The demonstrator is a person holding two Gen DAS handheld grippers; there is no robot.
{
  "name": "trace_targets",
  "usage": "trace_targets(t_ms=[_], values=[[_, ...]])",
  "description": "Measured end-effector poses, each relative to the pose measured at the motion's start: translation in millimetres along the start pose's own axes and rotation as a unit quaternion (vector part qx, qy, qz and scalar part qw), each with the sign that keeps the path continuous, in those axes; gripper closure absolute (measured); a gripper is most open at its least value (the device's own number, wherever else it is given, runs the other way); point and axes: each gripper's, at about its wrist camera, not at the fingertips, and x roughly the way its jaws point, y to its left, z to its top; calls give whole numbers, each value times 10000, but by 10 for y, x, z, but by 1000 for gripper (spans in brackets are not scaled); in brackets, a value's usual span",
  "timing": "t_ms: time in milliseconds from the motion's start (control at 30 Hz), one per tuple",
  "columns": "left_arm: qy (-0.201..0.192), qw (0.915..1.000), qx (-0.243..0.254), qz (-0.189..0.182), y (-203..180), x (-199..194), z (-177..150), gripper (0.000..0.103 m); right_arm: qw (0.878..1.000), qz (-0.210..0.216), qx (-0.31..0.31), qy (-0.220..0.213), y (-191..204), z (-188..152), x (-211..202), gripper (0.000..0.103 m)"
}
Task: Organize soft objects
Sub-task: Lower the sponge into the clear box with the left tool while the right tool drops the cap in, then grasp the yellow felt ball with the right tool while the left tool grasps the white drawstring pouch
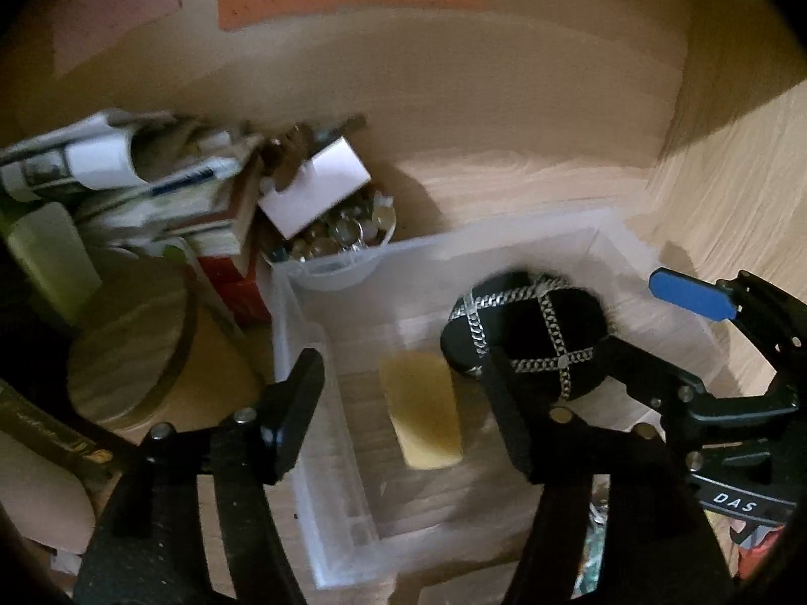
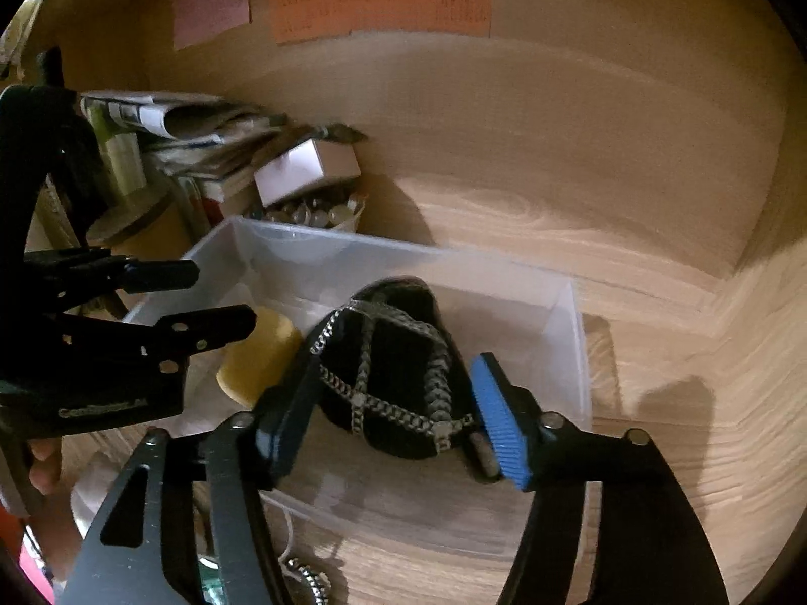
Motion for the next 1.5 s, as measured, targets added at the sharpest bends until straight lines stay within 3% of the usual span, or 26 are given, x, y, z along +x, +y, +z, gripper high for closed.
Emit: trace_targets(t_ms=[300,533,700,1033,1367,1433,1500], values=[[-657,9976,-211,7,23,-588,-37,8,9973,-179,-136,-703,67,82,-558,21],[-946,9949,-344,7,90,-886,-215,1,9939,-127,-71,-1096,60,22,-958,18],[-809,9962,-328,33,79,-933,-406,1,9922,-141,8,-1238,51,-146,-1157,14],[-271,9990,-335,-130,-42,-806,-858,1,9958,-113,415,-814,7,-663,-1203,13],[28,9994,-323,-127,-162,-543,-1085,1,9974,-150,709,28,-60,-1144,-915,14],[33,9992,-358,-159,-173,-504,-1090,3,9972,-118,720,140,-55,-1212,-879,18],[86,9989,-386,-239,-179,-483,-1087,18,9971,-35,730,229,-52,-1259,-854,25]])
